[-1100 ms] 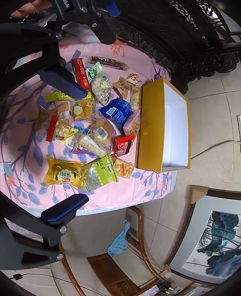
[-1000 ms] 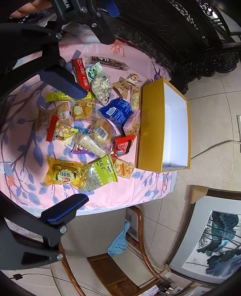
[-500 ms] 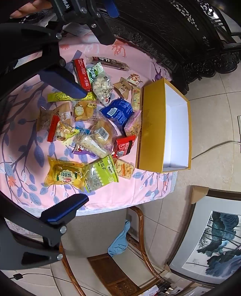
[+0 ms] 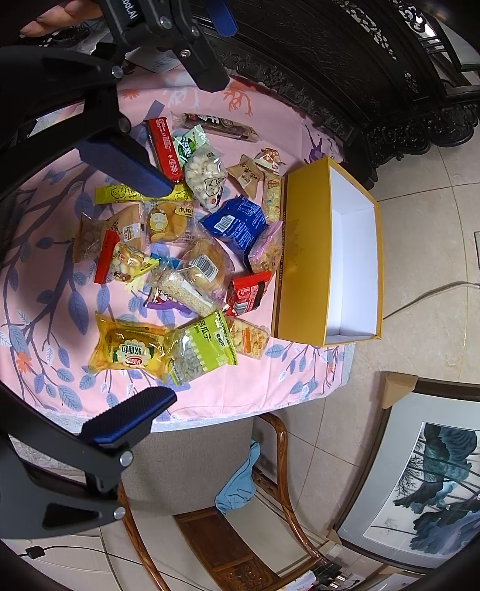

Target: Organize snacks

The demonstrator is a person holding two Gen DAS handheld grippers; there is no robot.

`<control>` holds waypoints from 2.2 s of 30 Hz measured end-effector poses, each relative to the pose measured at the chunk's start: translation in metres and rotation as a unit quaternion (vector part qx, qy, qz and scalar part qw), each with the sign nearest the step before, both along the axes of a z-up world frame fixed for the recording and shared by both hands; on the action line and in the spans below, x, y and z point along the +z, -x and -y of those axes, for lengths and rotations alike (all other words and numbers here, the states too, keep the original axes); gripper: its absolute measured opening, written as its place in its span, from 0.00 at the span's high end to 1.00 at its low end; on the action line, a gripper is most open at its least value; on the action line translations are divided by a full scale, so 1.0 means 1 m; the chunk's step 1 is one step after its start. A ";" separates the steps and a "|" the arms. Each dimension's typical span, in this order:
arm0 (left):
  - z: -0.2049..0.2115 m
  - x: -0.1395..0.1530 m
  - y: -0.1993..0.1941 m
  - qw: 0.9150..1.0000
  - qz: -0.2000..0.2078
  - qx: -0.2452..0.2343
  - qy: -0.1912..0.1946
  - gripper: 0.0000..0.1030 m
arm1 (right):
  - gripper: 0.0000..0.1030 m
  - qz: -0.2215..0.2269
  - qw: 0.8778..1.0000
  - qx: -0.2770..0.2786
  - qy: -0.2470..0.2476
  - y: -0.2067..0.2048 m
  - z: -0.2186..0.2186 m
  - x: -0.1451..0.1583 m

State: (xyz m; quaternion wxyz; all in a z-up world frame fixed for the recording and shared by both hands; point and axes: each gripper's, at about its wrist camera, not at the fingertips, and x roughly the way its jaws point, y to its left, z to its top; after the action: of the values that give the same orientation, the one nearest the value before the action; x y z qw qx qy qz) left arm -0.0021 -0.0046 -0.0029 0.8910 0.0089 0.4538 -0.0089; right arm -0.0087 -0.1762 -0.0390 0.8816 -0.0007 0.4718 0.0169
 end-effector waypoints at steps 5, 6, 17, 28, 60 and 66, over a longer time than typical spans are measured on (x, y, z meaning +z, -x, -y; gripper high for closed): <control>0.000 -0.003 0.001 1.000 -0.002 0.000 -0.001 0.02 | 0.01 0.000 1.000 0.002 0.000 0.000 -0.001 -0.001; 0.000 -0.004 -0.001 1.000 -0.005 0.001 -0.001 0.02 | 0.01 0.000 1.000 0.003 0.000 0.000 0.000 -0.002; -0.002 -0.006 -0.004 1.000 -0.011 0.003 0.002 0.02 | 0.01 -0.005 1.000 0.004 -0.002 -0.002 -0.003 -0.005; -0.002 -0.006 -0.004 1.000 -0.012 0.004 0.002 0.02 | 0.01 -0.007 1.000 0.004 -0.003 -0.002 -0.004 -0.006; -0.017 -0.001 0.010 1.000 0.004 0.010 0.028 0.02 | 0.01 -0.006 0.995 0.091 -0.047 -0.028 -0.013 -0.026; -0.034 0.003 0.007 0.999 0.009 0.026 -0.024 0.02 | 0.01 -0.066 0.979 0.193 -0.021 -0.090 -0.033 -0.083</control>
State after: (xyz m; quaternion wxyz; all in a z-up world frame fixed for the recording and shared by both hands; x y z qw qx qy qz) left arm -0.0092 0.0289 0.0005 0.8947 0.0185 0.4456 0.0247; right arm 0.0817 -0.1434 -0.1223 0.8285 -0.0724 0.5194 0.1966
